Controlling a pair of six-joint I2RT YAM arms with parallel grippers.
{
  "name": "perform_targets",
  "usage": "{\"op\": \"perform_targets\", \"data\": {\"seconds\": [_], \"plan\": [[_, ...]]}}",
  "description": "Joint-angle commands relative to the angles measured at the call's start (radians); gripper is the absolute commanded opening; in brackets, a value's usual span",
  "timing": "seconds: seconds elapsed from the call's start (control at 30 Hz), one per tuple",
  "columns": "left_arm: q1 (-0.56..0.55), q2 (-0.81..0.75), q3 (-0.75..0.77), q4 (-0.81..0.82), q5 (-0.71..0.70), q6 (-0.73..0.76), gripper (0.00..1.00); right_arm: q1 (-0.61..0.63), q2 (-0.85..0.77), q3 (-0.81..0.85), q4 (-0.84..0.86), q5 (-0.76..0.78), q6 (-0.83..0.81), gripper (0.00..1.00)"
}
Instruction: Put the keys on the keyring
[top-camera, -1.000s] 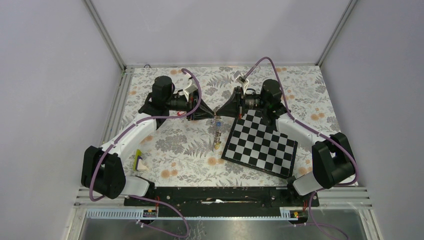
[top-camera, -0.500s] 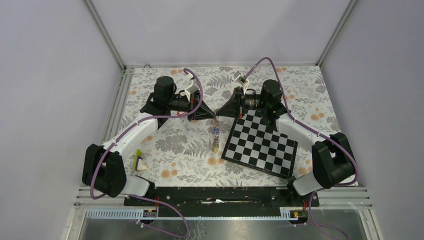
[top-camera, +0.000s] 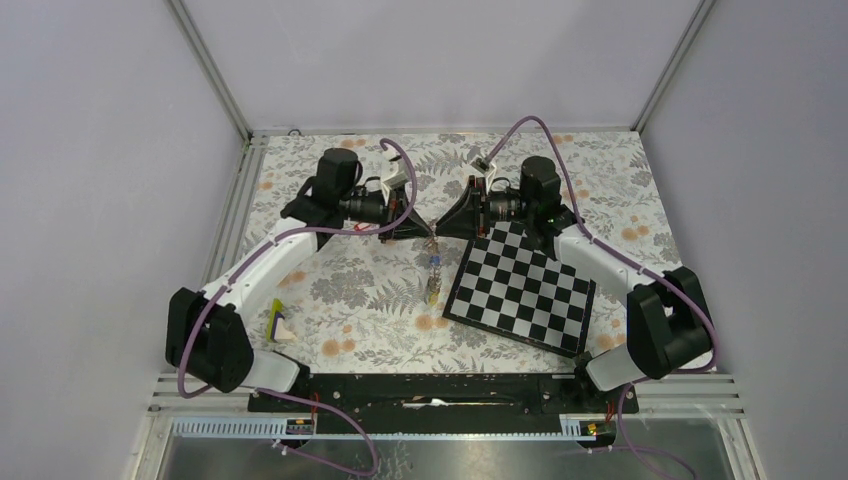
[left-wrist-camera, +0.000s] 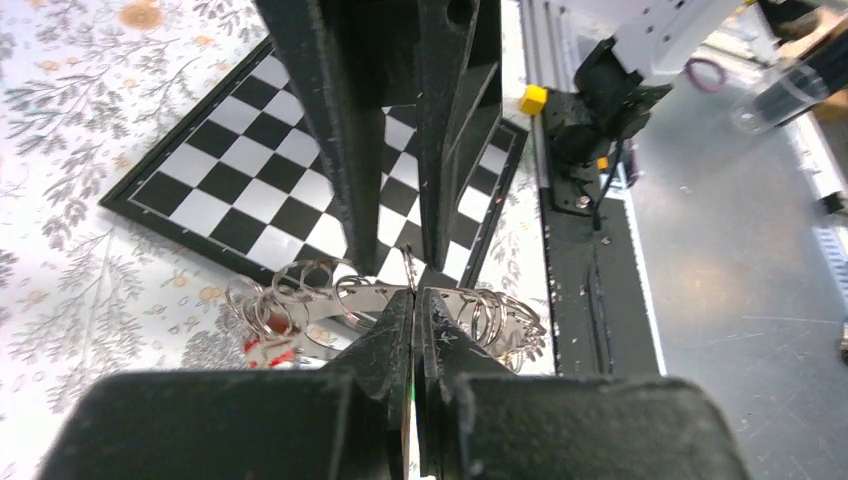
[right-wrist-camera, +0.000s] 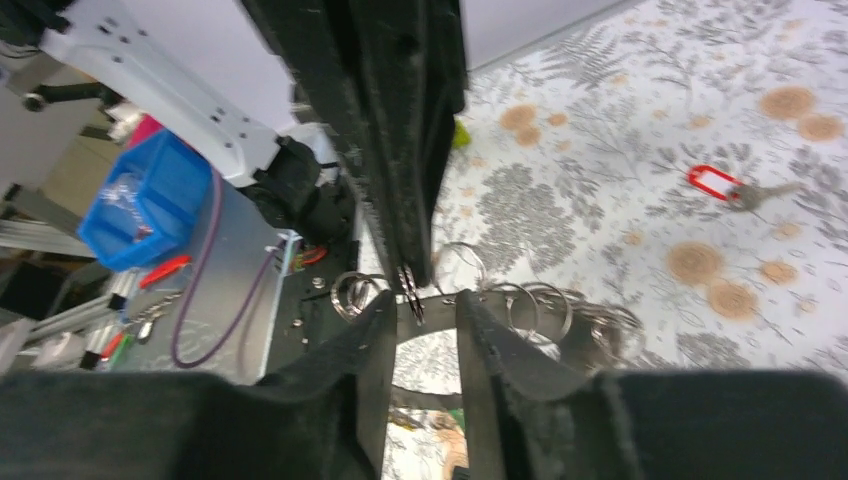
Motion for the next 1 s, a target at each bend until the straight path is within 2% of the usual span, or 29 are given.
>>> {"op": "perform_targets", "data": {"seconds": [0.0, 0.07, 0.17, 0.43, 0.6, 0.97], "plan": [[-0.051, -0.022, 0.162, -0.36, -0.202, 0.373, 0.0, -0.012, -0.069, 0.107, -0.365, 0.077, -0.38, 0.4], [-0.075, -0.019, 0.193, -0.442, -0.286, 0.453, 0.0, -0.012, -0.085, 0.117, -0.433, 0.089, -0.461, 0.45], [-0.102, -0.01, 0.222, -0.506, -0.368, 0.498, 0.0, -0.011, -0.094, 0.114, -0.458, 0.077, -0.498, 0.5], [-0.15, 0.014, 0.274, -0.549, -0.42, 0.502, 0.0, 0.03, -0.081, 0.117, -0.524, 0.081, -0.582, 0.57], [-0.154, 0.017, 0.283, -0.549, -0.384, 0.483, 0.0, 0.058, -0.07, 0.098, -0.521, 0.09, -0.608, 0.57], [-0.154, 0.024, 0.266, -0.549, -0.316, 0.47, 0.0, 0.101, -0.04, 0.1, -0.52, 0.125, -0.618, 0.47]]}}
